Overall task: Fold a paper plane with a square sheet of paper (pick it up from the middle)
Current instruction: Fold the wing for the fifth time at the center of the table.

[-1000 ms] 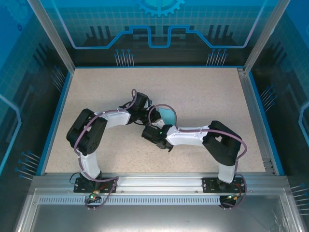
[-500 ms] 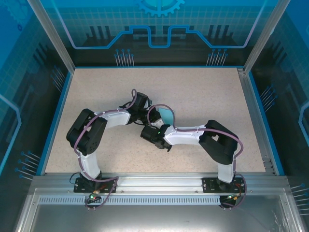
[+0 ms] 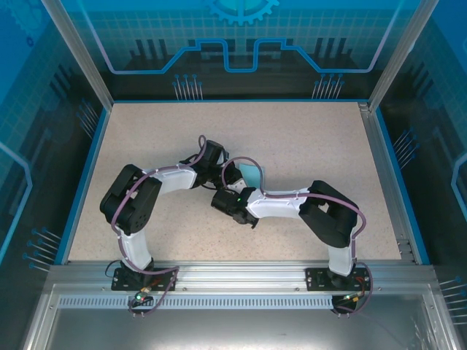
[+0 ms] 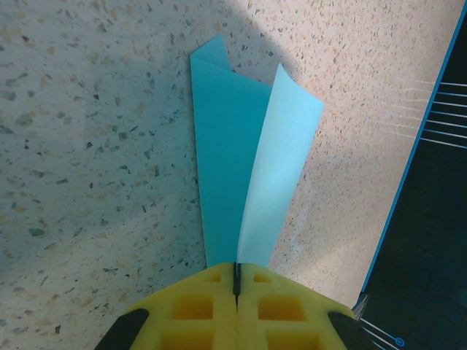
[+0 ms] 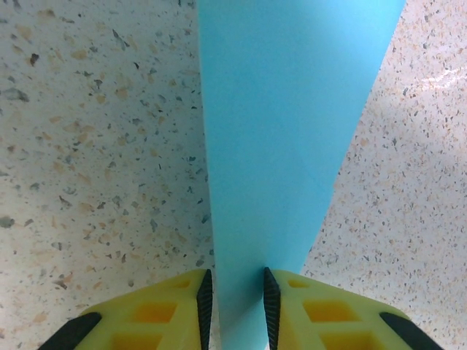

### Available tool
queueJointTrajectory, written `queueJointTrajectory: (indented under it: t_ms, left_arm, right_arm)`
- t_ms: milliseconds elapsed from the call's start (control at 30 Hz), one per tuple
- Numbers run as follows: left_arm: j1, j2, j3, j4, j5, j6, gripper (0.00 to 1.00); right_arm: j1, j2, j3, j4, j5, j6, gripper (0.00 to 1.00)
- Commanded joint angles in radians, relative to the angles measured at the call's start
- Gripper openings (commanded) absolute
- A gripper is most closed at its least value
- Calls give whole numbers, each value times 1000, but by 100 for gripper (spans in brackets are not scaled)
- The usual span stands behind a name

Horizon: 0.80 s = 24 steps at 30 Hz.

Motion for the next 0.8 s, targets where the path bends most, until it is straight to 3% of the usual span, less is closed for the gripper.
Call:
queueJointTrajectory:
  t_ms: [0,500,767]
  left_arm:
    - [8,-34,-7,-14,14,-6,4]
    - [7,-51,-21,-17,10,0,4]
    - [8,-48,-27,-13,14,1,4]
  right_arm:
    - [-1,6,20,-8,32,23,28]
    - [-7,7,5,-1,38,27,15]
    - [-7,1,2,-6,49,23,21]
